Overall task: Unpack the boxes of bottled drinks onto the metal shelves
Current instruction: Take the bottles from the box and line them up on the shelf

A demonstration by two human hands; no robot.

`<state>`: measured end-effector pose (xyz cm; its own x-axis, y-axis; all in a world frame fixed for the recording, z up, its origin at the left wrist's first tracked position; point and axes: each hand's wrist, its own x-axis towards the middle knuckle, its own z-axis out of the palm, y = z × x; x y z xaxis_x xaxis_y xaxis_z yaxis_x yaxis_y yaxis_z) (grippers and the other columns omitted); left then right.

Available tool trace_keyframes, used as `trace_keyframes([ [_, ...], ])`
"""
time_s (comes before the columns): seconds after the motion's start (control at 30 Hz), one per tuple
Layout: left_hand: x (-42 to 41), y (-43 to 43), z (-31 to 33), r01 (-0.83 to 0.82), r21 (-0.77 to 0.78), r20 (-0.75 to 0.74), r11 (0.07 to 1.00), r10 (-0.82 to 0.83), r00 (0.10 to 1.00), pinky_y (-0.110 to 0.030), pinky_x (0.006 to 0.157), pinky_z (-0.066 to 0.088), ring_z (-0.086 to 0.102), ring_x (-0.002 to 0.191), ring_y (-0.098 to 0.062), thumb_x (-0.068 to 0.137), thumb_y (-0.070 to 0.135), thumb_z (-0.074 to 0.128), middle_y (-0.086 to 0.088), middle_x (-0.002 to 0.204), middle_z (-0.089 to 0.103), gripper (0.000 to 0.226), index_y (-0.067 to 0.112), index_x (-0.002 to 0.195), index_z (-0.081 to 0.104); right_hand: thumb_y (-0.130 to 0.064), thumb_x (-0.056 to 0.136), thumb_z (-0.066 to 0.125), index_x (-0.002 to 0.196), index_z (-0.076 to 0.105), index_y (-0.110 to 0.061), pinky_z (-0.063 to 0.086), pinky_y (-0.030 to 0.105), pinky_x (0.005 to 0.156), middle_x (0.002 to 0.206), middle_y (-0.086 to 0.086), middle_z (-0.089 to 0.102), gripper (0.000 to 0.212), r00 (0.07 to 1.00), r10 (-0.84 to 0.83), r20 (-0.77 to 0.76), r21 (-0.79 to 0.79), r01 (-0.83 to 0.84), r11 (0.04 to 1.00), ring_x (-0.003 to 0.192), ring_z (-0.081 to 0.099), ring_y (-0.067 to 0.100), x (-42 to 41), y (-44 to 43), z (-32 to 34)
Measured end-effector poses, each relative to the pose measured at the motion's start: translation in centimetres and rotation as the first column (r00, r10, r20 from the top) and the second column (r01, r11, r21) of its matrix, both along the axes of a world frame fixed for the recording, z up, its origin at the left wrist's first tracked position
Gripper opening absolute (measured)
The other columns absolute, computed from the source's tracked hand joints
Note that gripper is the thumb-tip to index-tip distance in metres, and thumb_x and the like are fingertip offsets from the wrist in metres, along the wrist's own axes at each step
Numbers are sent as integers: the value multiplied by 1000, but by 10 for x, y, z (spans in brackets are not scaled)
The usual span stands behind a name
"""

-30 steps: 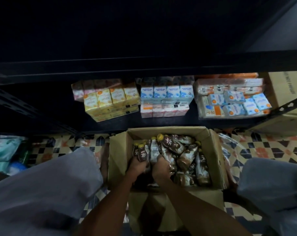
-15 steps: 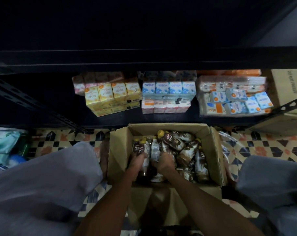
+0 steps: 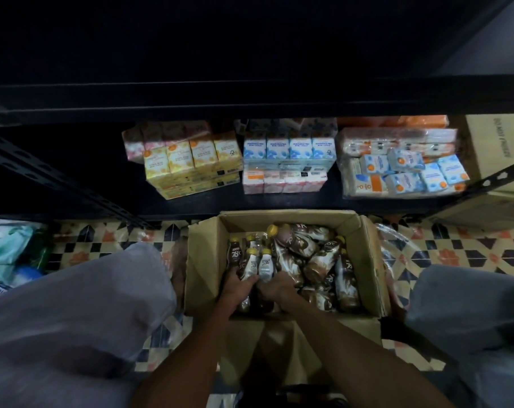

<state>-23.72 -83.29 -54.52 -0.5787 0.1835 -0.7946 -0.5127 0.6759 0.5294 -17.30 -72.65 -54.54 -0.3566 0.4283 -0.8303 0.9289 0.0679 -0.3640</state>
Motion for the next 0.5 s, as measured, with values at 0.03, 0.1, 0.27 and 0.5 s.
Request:
trace_keyframes([
  [0.03,0,0,1,-2,4,-5,1000,2,1000,-32,89,50,61,102,-20,87,21,75,0,114,64,36,18,118,56,-39,89,73,117,65,-2,58,28,75,115,10,70,47,1000,16,-4,34,-15,999,98,67,20,2,-2,0],
  [0.1,0,0,-1,7,8,-13,1000,-7,1000,-32,88,51,62,101,-21,87,18,75,-3,116,67,38,15,120,59,-36,89,74,121,61,-3,58,28,78,119,11,67,48,999,36,-14,88,-35,996,102,66,21,6,-3,1],
  [0.27,-3,-3,9,27,15,-13,1000,-27,1000,-39,95,53,65,103,-24,83,15,78,-8,118,69,43,12,122,61,-28,85,80,100,67,-9,47,16,53,97,4,70,28,996,57,-72,-46,-61,997,80,66,14,15,7,15],
  [0.5,-5,2,59,153,141,-24,978,-151,988,-40,91,57,73,93,-21,71,15,88,-8,107,74,42,17,106,66,-10,74,87,81,59,-24,52,19,60,77,-11,62,32,963,92,-254,-94,-119,988,73,61,11,51,45,70],
])
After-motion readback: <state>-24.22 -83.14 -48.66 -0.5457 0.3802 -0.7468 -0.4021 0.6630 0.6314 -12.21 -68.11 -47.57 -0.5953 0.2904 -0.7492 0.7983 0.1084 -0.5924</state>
